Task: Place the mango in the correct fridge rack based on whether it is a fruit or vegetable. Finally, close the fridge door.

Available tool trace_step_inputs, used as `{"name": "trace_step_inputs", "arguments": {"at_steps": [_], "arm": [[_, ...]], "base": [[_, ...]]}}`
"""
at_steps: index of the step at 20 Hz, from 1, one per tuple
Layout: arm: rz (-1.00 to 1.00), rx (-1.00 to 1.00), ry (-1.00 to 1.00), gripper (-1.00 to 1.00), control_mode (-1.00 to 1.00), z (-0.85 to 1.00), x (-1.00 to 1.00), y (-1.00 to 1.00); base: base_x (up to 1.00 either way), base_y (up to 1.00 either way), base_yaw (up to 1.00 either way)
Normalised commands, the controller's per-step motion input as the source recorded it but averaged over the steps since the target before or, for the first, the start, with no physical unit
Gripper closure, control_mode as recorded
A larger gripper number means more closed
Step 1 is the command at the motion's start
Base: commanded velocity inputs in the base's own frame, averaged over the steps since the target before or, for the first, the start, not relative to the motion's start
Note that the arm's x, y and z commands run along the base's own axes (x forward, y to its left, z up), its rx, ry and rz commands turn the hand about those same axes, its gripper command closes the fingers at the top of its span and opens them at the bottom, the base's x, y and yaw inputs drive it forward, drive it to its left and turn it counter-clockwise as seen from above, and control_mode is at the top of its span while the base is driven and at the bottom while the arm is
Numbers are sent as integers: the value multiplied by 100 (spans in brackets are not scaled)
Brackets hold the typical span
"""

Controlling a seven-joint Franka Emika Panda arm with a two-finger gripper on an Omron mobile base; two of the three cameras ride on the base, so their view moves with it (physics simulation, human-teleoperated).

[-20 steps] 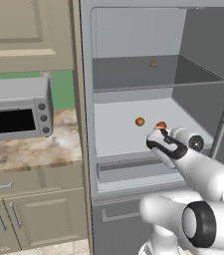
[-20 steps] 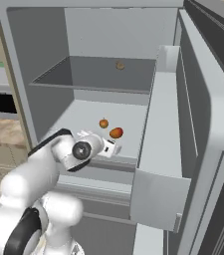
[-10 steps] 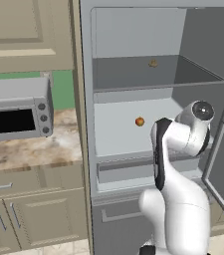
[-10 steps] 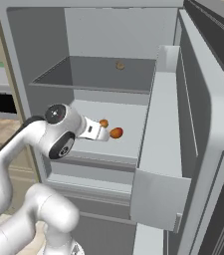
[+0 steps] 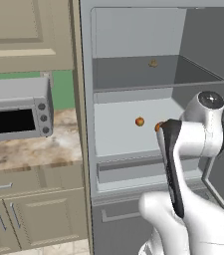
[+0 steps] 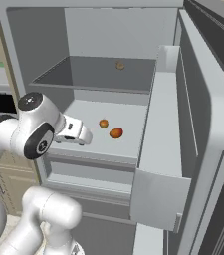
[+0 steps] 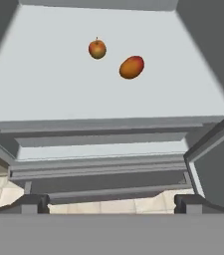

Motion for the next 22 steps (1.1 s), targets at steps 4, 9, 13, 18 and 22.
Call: {"name": "trace_step_inputs", "arguments": {"at_steps": [4, 9, 13, 18, 22], "arm": [[2, 0, -1, -100, -100, 0, -45, 5], [0, 0, 0, -100, -100, 0, -3, 0], [0, 0, 0, -100, -100, 0, 0, 0], [2, 0, 0, -100, -100, -1, -26, 0], [1, 0, 0, -100, 100, 0, -11, 0]], "base": [[0, 0, 0], [0, 0, 0], [0, 0, 0], [0, 0, 0], [-44, -3, 3]]}}
